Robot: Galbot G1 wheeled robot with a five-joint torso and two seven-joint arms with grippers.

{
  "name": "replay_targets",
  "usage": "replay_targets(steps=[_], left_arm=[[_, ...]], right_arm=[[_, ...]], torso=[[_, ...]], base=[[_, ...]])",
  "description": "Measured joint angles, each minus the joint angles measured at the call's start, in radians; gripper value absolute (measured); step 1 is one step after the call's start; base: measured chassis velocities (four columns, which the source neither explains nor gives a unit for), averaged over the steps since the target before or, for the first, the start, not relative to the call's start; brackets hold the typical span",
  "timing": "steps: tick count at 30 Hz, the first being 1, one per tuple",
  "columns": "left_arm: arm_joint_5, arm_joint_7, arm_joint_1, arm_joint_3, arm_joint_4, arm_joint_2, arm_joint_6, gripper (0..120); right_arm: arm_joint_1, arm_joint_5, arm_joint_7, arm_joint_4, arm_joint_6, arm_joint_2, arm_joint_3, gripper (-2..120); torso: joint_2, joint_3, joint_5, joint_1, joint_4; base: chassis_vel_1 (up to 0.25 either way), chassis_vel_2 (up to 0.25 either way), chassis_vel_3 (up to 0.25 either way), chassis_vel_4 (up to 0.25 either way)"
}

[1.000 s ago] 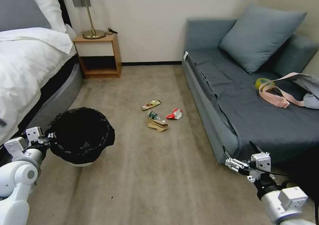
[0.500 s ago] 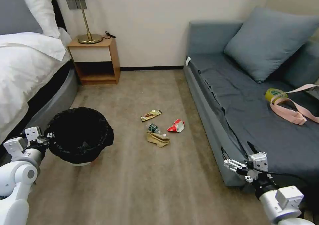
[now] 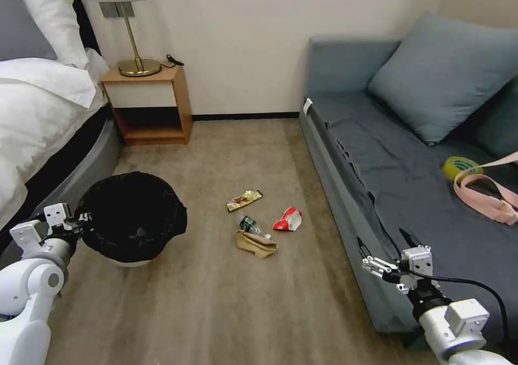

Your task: Pick up the trash bin, then pick up the garbage on the floor and place it into the trash bin.

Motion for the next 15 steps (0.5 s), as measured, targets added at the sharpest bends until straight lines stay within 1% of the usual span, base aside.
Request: replay_targets(steps=[9,11,12,14,15], left_arm=[[0.004,0.003,0.016,-0.014,-0.001,-0.007,-0.004,4],[0.008,0.010,0.021,-0.016,-0.007,-0.008,-0.005,4],[0.008,0.010,0.021,-0.016,-0.007,-0.008,-0.005,4],[0.011,0.011,0.022,-0.016,-0.007,-0.008,-0.006,4],[0.018,0.018,0.020,-0.017,-0.003,-0.008,-0.009,4]], right_arm=[[0.007,0.001,-0.002,-0.004,0.000,-0.024,-0.016,100],[0.020,0.008,0.000,-0.015,0.008,-0.058,-0.027,100],[0.020,0.008,0.000,-0.015,0.008,-0.058,-0.027,100],[0.038,0.021,0.002,-0.022,0.007,-0.107,-0.035,100],[0.111,0.091,0.032,-0.049,-0.016,-0.244,-0.069,100]], torso=[[0.000,0.000,0.0000,0.000,-0.0001],[0.000,0.000,0.0002,0.000,-0.0001],[0.000,0.000,0.0002,0.000,-0.0001],[0.000,0.000,0.0001,0.000,-0.0002],[0.000,0.000,0.0002,0.000,-0.0001]], base=[[-0.199,0.199,0.197,-0.203],[-0.138,0.162,0.176,-0.184],[-0.138,0.162,0.164,-0.170],[-0.119,0.138,0.119,-0.127],[0.000,0.000,0.000,0.000]])
